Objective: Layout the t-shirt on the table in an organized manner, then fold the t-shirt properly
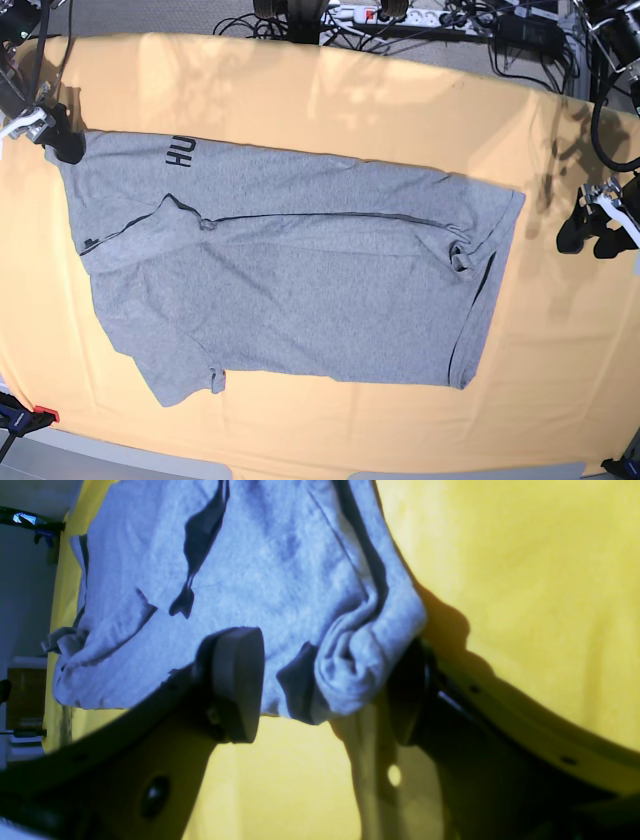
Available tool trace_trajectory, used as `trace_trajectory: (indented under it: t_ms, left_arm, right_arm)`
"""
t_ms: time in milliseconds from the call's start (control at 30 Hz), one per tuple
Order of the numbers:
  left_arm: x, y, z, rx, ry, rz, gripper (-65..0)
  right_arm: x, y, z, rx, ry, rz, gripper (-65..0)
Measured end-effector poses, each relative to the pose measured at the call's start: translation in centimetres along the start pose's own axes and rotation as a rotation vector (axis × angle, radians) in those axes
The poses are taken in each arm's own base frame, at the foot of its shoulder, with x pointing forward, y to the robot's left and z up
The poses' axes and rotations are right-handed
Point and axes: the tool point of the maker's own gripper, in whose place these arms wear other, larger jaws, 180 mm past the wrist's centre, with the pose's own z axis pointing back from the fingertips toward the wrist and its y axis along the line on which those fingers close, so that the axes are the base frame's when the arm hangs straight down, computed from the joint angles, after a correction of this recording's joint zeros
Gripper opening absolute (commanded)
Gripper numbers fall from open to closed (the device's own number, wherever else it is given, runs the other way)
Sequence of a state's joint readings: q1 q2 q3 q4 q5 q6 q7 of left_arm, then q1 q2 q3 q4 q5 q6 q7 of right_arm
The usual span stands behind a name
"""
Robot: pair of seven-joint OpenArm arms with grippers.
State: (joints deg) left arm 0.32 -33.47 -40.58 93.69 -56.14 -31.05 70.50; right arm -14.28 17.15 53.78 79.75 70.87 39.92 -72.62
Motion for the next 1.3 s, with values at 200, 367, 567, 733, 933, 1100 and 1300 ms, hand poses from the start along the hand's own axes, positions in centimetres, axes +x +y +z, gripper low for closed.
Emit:
trace_trajectory:
  t_ms: [200,367,567,733,933,1100,1300]
  left_arm:
    - [0.0,0.5,-0.1,0.031,-0.005,0.029,-15.6]
    - [-2.4,2.2,-1.0,0.166,0.022,0.156,-15.6]
    - [-5.4,0.3,-2.3,0.129,0.044,0.231,-15.6]
    - [-6.2,-0.1,-3.1,0.145,0.04,0.263,-15.6]
    - [-7.4,-0.6,-3.8,0.157,0.061,0.283,-15.6]
    - [-8.5,-0.4,-4.5,0.22,0.093,0.314,-15.6]
    - [-8.5,-2.1,-6.4,0.189,0.125,0.229,-15.6]
  right_arm:
    - [-1.0,-0.7,0.0,-0.037,0.045,0.005,-65.0]
    - [-0.9,-0.7,0.0,-0.037,0.045,0.006,-65.0]
    - [-1.1,-0.7,0.0,-0.037,0.052,0.006,-65.0]
    - [-0.7,-0.8,0.2,-0.042,0.054,0.017,-65.0]
    - [-0.3,-1.1,0.5,-0.052,0.058,0.03,-65.0]
    - [-0.1,-1.1,0.7,-0.054,0.06,0.036,-65.0]
    - [-0.1,-1.2,0.7,-0.054,0.06,0.037,-65.0]
